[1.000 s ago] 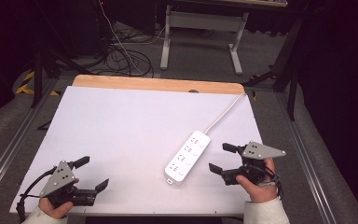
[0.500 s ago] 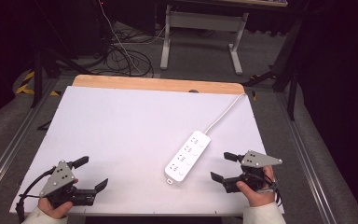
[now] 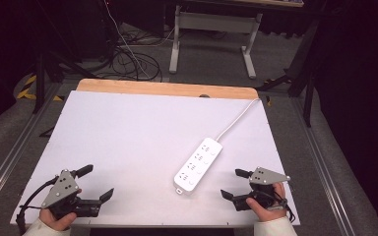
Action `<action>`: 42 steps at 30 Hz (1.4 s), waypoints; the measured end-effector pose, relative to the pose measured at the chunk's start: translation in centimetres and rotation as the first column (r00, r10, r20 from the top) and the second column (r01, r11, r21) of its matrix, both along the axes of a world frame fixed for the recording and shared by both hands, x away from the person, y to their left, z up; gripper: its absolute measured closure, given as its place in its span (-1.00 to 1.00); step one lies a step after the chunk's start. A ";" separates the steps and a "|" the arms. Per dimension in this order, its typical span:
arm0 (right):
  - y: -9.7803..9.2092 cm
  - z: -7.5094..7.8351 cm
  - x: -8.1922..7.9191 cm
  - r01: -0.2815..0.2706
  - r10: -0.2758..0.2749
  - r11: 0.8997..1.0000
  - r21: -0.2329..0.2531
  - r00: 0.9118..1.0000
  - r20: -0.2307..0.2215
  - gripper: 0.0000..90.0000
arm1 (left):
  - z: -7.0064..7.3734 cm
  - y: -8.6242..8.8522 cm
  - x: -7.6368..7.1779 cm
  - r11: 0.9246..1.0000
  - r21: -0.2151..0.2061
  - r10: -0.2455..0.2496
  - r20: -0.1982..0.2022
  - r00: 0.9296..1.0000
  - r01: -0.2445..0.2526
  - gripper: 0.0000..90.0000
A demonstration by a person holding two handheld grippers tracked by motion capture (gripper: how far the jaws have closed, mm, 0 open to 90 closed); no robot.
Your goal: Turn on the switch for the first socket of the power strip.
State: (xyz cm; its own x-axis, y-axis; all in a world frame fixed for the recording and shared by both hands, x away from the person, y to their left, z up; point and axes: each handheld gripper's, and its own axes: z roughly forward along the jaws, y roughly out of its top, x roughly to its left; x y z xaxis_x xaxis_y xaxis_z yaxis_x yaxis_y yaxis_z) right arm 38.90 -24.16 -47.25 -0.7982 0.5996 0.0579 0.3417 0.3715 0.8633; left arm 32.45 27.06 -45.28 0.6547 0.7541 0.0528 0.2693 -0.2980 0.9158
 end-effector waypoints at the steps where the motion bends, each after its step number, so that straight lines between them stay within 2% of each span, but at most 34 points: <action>1: 0.0 -0.2 -0.1 -0.001 0.001 1.000 -0.001 1.000 -0.005 -0.78 | 0.0 0.0 0.0 1.000 0.002 -0.001 0.000 1.000 0.001 -0.89; 5: 0.1 -1.0 -0.3 -0.008 0.009 1.000 0.001 0.999 -0.032 -0.78 | -0.1 -0.1 0.1 1.000 0.001 -0.004 -0.004 1.000 0.004 -0.89; 9: 0.2 -1.9 -0.4 -0.010 0.009 1.000 -0.022 0.998 -0.057 -0.78 | -0.1 -0.1 0.1 1.000 -0.002 -0.001 0.002 1.000 0.001 -0.89; 12: 0.2 -1.8 -0.2 0.000 -0.002 0.999 -0.041 0.999 -0.038 -0.78 | -0.2 0.0 0.2 1.000 -0.003 0.000 0.003 1.000 0.000 -0.89; 18: 0.0 -1.3 -0.3 0.040 -0.039 0.999 -0.036 0.999 0.006 -0.78 | -0.2 0.1 0.3 1.000 -0.025 0.000 -0.006 1.000 0.000 -0.89; 22: -0.3 -1.3 -0.3 0.056 -0.055 0.998 -0.029 0.998 0.010 -0.78 | -0.4 0.3 0.5 0.999 -0.043 0.002 -0.023 1.000 -0.003 -0.89; 26: -0.2 -1.2 -0.3 0.058 -0.057 0.998 -0.033 0.998 0.020 -0.78 | -0.4 0.3 0.4 1.000 -0.020 0.011 -0.002 1.000 -0.011 -0.89; 32: -0.2 -1.1 -0.5 0.054 -0.053 0.997 -0.046 0.998 0.031 -0.78 | -0.5 0.2 0.4 1.000 -0.010 0.018 0.018 1.000 -0.017 -0.89; 34: -0.3 -1.1 -0.5 0.053 -0.051 0.998 -0.046 0.998 0.034 -0.78 | -0.5 0.1 0.4 1.000 -0.025 0.013 0.011 1.000 -0.013 -0.89; 42: -0.2 -1.1 -0.5 0.049 -0.048 0.998 -0.047 0.998 0.032 -0.78 | -0.4 0.3 0.5 1.000 -0.030 0.000 0.004 1.000 0.000 -0.89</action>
